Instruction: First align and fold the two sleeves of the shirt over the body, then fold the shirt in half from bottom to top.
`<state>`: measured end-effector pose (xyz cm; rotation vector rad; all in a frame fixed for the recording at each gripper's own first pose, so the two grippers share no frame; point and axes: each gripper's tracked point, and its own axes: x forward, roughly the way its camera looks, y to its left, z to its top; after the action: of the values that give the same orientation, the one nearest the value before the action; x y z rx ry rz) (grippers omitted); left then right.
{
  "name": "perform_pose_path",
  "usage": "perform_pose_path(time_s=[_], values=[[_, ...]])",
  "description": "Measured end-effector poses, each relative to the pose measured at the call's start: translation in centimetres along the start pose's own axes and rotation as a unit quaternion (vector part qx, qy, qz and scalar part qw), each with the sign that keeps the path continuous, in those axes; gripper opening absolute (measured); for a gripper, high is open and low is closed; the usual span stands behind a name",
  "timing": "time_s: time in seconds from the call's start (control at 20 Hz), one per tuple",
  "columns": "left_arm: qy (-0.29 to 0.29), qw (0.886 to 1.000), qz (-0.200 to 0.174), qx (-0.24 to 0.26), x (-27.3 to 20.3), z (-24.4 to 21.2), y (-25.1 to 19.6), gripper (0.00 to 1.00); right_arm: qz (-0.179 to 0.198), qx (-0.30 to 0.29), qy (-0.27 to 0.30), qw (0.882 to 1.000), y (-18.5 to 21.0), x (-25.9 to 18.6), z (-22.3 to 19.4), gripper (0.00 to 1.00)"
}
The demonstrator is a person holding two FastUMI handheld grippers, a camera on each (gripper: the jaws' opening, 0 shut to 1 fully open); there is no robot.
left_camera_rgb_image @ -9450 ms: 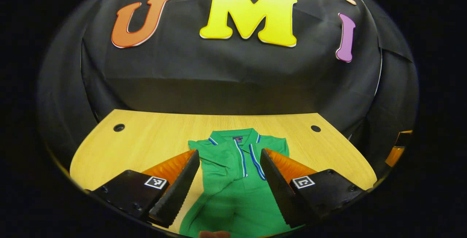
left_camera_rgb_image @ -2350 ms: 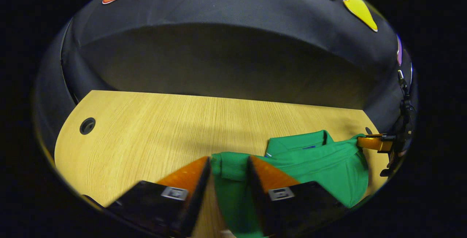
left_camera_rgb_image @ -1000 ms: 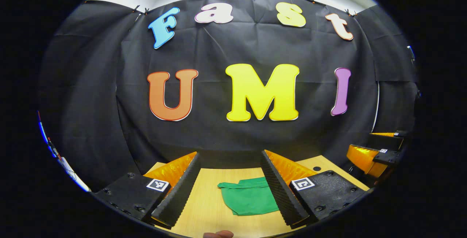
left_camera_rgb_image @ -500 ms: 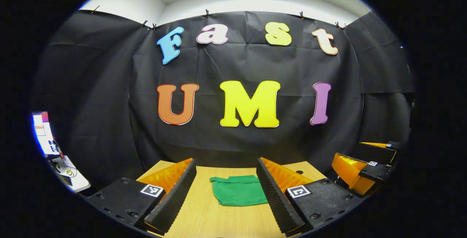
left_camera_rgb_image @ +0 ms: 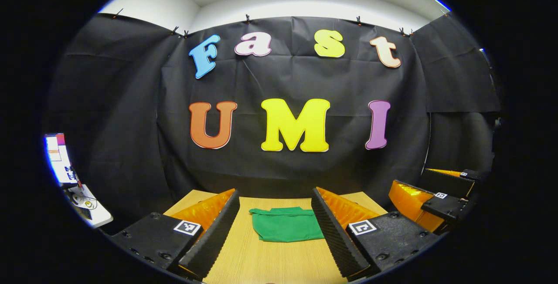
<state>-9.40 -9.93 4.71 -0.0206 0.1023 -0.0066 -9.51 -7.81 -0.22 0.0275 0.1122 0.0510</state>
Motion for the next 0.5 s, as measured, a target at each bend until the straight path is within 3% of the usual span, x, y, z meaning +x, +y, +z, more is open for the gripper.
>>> perform_pose_path(time_s=[0.5], values=[[-0.01, 1.0, 0.004, 0.002, 1.7, 0.2, 1.3, 1.0, -0.02, 0.005, 0.001, 1.0, 0.8, 1.3, 0.0, 0.97]])
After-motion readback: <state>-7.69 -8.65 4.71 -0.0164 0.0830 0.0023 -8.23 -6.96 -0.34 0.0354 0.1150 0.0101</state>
